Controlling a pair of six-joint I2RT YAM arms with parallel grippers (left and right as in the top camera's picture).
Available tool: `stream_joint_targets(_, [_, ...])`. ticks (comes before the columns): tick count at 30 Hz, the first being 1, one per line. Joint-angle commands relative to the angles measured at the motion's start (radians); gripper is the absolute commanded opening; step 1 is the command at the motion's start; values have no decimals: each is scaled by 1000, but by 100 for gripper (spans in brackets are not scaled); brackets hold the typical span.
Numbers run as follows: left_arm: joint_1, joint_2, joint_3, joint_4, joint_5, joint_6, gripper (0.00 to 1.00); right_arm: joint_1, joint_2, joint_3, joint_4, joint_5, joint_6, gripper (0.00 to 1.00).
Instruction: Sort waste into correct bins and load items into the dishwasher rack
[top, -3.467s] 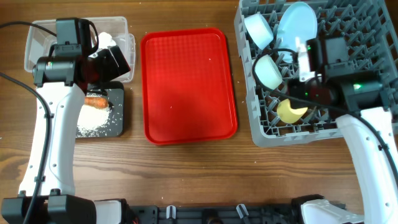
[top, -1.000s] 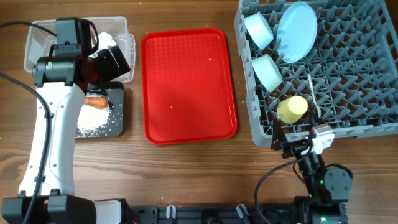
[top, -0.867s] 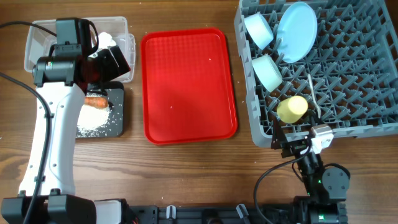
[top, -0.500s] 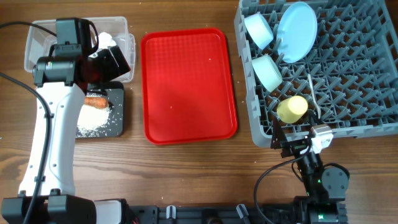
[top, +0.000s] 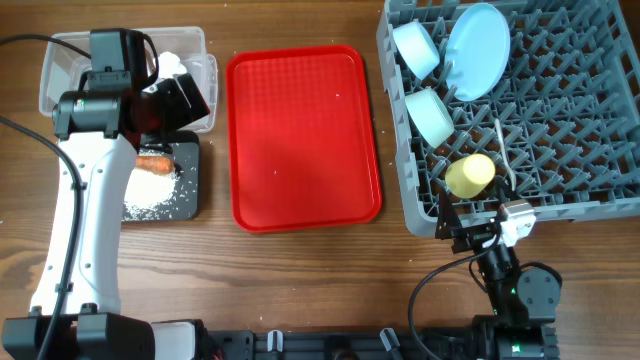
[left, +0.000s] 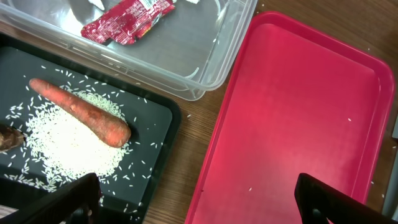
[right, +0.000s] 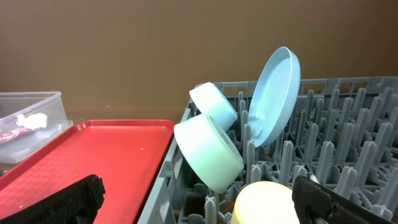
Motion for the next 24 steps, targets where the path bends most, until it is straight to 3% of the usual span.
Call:
stream_joint_targets(1, [-29,-60,9,-1,-35,-5,100,5,-14,-3,5,16,13,100])
stream_joint_targets(3, [-42,-124,-13,13,-43,-5,100,5,-14,-3,5,16,13,100])
stream_joint_targets(5, [-42,-222,-96,121,-29,1,100,5,-14,-3,5,16,13,100])
stream_joint_targets(9, [-41,-443,-356,403,113,175,100,5,-14,-3,5,16,13,100])
stream_joint_targets(15, [-41,-829,-821,789,114,175,100,5,-14,-3,5,16,13,100])
stream_joint_targets(24, [-41,-1257,-1271,1060,111,164,100,5,-14,-3,5,16,13,100])
